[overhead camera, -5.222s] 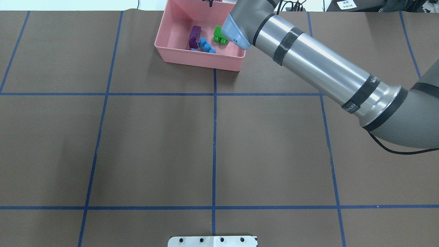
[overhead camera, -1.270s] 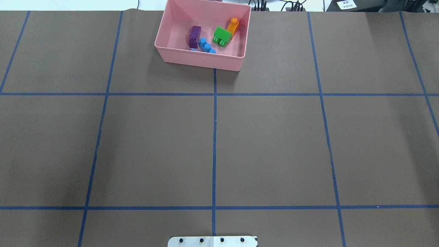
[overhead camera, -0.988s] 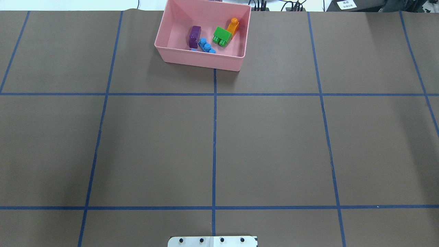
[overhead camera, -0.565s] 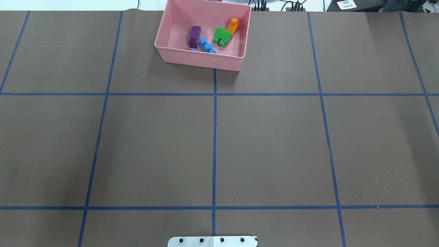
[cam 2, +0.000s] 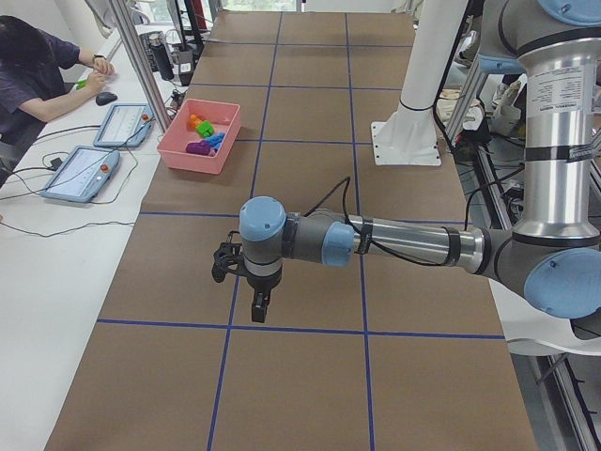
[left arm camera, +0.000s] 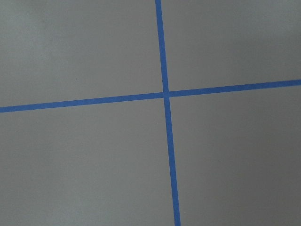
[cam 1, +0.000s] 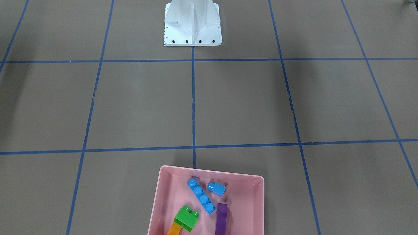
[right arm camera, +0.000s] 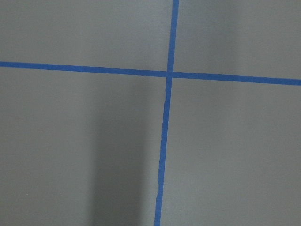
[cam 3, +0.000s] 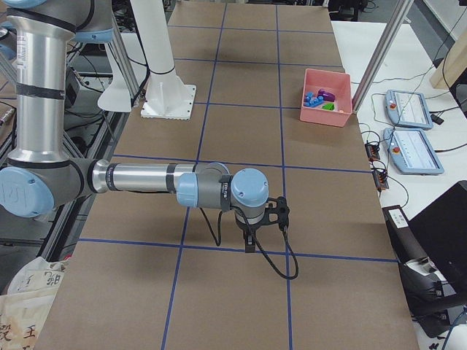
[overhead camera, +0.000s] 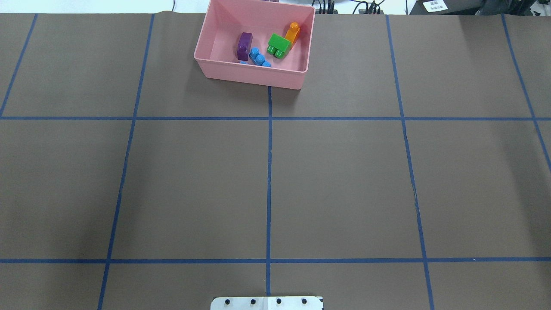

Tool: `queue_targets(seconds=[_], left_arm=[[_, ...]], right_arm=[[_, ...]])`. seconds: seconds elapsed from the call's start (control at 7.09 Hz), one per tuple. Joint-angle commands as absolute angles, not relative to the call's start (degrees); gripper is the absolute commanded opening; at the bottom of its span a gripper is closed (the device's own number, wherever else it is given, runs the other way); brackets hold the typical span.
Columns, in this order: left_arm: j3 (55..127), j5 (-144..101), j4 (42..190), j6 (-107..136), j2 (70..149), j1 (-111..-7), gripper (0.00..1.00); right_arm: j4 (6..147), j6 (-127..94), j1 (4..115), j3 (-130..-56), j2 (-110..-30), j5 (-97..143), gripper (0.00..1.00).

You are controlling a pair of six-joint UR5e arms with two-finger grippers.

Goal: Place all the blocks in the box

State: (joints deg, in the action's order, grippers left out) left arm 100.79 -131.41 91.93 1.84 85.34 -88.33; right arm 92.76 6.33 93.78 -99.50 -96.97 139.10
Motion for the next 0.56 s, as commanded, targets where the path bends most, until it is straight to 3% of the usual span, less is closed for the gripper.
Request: queue_targets(seconds=[0.0, 0.42], left_arm=[[100.55, -131.31, 91.93, 1.85, 85.34, -88.33, 1.00], [100.46, -131.22, 92.02, 1.85, 85.34, -88.33, 1.00]], right_arm=[[92.72, 6.33, 93.78, -99.58, -97.03, 139.13, 1.00], [92.64, 6.33, 93.78, -99.58, -97.29, 139.04, 1.00]])
